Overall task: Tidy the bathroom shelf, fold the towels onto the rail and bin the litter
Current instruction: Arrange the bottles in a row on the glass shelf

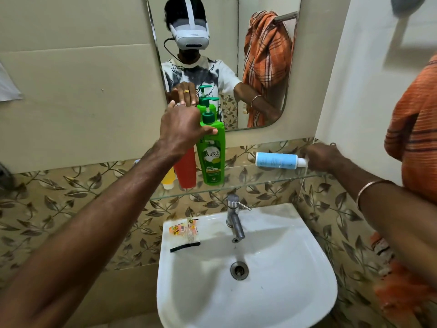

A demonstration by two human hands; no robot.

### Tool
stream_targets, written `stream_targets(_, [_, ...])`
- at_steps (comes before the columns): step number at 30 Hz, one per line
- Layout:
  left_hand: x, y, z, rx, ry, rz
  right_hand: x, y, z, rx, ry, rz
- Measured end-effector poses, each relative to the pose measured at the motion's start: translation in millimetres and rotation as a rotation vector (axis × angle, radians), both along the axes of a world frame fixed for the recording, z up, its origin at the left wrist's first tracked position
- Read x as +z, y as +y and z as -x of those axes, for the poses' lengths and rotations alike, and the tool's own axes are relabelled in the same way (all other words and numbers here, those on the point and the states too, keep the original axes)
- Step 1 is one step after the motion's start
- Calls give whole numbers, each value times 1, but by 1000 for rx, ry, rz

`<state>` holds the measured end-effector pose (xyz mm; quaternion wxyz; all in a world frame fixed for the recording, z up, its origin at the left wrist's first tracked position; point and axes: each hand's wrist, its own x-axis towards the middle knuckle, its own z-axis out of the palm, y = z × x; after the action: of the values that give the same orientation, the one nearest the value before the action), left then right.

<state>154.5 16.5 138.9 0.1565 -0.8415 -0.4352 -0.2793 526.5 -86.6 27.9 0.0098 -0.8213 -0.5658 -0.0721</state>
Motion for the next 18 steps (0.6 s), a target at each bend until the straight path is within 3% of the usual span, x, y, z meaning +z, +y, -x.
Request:
stream_targets(4, [1,-18,-2,93,40,-145,23,0,0,60,143,-30])
stream_targets(9, [-3,-27,-7,75,69,-118,54,0,9,220,384,-259])
stream_targets(18, [-37,-41,-22,-46,82,-14,99,26,60,393,531,-255])
